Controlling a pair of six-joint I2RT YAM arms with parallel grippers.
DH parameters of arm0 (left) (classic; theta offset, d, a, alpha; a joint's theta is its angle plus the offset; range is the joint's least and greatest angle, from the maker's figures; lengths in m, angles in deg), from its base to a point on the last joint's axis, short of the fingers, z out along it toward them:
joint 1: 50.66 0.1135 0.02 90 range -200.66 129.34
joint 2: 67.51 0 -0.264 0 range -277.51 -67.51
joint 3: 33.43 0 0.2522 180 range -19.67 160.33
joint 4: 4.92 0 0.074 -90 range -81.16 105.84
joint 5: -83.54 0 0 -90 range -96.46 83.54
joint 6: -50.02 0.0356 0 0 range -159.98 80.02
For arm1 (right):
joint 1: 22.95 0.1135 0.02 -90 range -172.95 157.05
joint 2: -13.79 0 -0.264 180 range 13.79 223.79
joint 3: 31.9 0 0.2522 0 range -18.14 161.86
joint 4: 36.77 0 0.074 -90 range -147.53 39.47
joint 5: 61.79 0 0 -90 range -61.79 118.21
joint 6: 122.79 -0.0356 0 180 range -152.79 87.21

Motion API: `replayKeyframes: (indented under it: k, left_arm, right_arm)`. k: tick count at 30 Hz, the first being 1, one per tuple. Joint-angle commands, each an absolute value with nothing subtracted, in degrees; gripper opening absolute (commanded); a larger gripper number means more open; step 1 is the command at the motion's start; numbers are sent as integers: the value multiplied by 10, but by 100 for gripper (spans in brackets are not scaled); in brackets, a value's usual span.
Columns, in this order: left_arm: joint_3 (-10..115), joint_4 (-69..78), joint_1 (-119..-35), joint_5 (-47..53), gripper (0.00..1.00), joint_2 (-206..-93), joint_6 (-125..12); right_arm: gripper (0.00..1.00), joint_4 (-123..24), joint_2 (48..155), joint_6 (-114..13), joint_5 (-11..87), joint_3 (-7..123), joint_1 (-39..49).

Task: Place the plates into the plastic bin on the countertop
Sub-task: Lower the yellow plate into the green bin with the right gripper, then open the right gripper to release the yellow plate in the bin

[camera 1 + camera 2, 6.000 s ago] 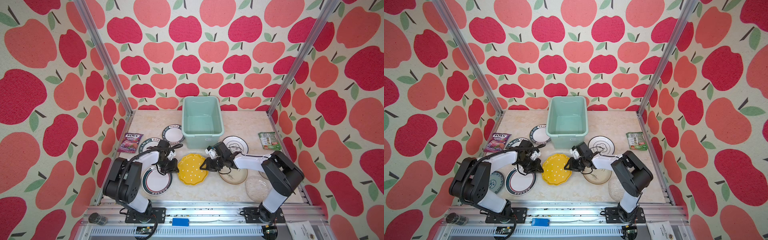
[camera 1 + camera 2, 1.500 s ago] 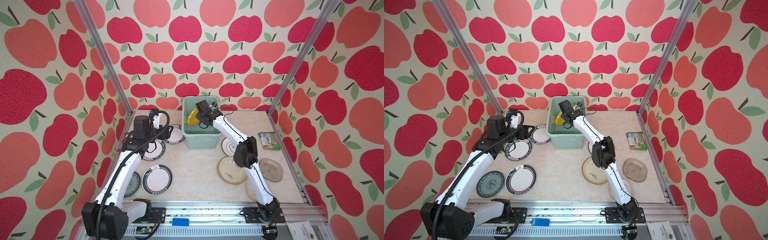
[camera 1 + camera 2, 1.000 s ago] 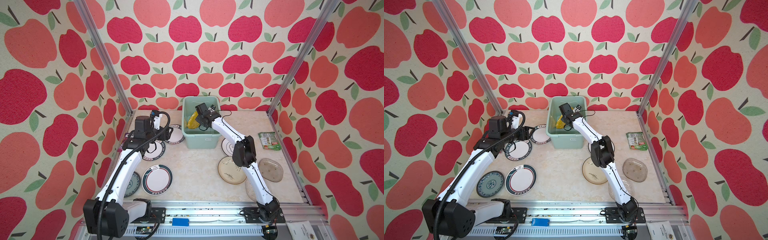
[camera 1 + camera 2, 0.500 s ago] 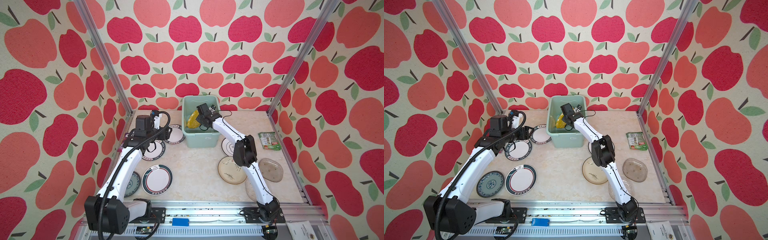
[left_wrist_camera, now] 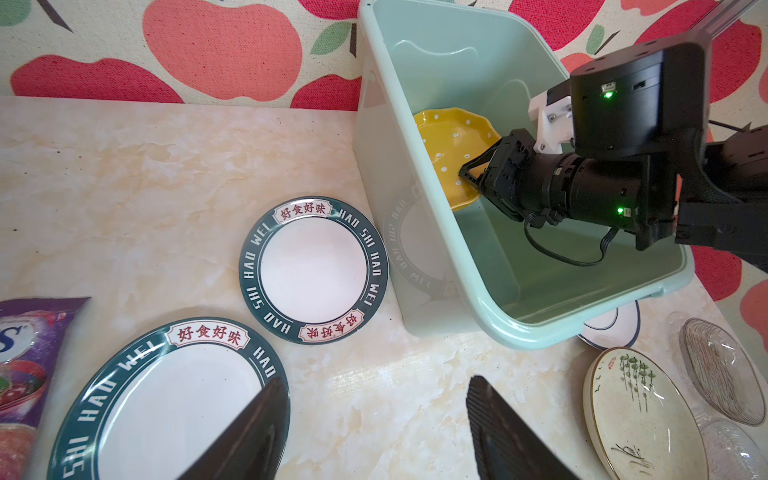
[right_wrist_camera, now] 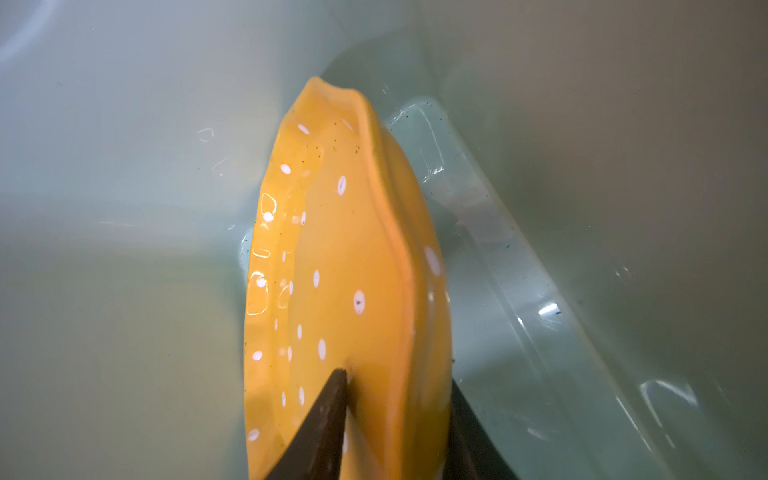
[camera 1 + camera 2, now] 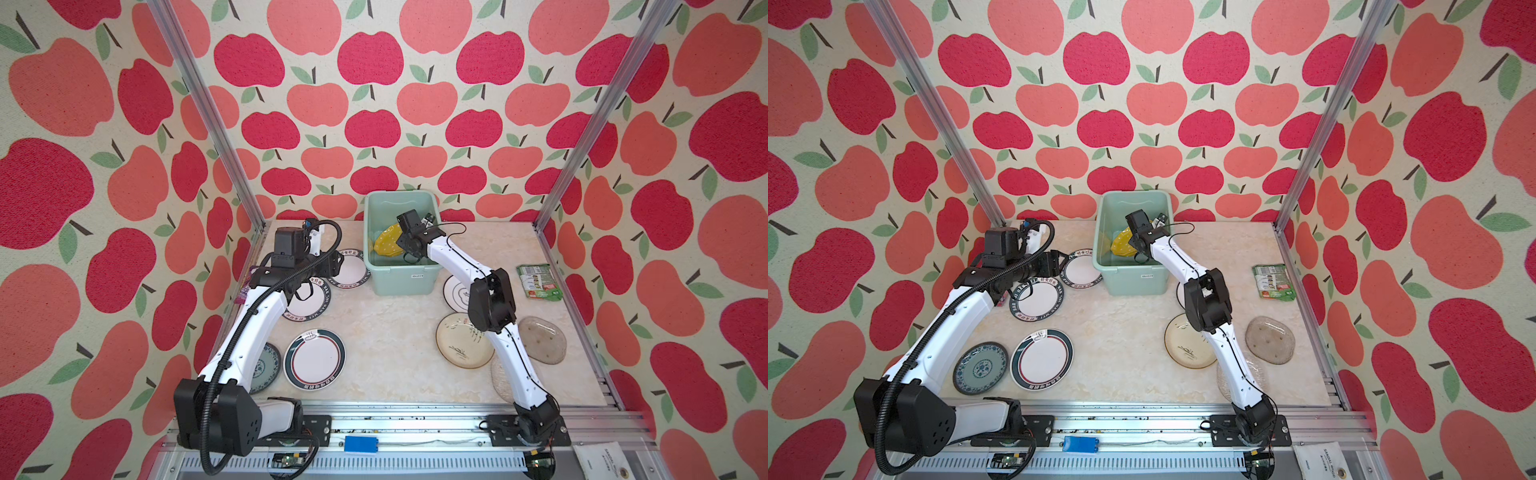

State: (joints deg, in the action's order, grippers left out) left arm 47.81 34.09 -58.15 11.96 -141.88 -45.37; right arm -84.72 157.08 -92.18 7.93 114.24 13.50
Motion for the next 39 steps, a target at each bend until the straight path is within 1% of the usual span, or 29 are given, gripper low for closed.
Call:
replayKeyframes:
  k: [1, 6, 10, 21, 22, 23, 29, 33, 34, 35, 37, 38, 39]
  left_arm:
    - [505, 363, -578, 109, 71, -1429, -451]
    - [520, 371, -578, 106, 71, -1440, -448]
    - [529, 375, -579, 104, 71, -1447, -448]
    - [538, 379, -579, 110, 70, -1453, -436]
    - [540, 379, -579, 109, 71, -1454, -436]
    - [540, 379, -579, 108, 71, -1454, -434]
    - [548, 388, -572, 84, 72, -1445, -401]
    - [553, 379, -551, 84, 73, -1430, -388]
    - [554, 372, -544, 82, 78, -1424, -390]
    - [553, 363, -539, 75, 87, -1417, -391]
    - [548, 339, -531, 54, 96, -1400, -394]
    - [544, 322, -528, 46, 99, -1387, -394]
    - [538, 307, -525, 45, 99, -1375, -392]
  right_arm:
    - [41, -838, 1555, -900, 73, 1144, 134]
    - [53, -849, 1566, -889, 78, 1154, 129]
    - [57, -864, 1578, -869, 82, 1173, 127]
    - [64, -896, 1579, -837, 77, 1178, 126]
    - [68, -899, 1579, -823, 74, 1184, 126]
    - [69, -903, 1581, -805, 72, 1193, 128]
    - [70, -923, 1573, -700, 58, 1237, 139]
    - [70, -897, 1536, -593, 50, 1226, 152]
    - [70, -880, 1521, -559, 52, 1212, 156]
    - [70, -860, 1502, -526, 55, 1194, 161]
    - [70, -802, 1461, -467, 76, 1136, 167]
    - [69, -767, 1431, -440, 95, 1097, 169]
    - [69, -734, 1407, -418, 106, 1063, 171]
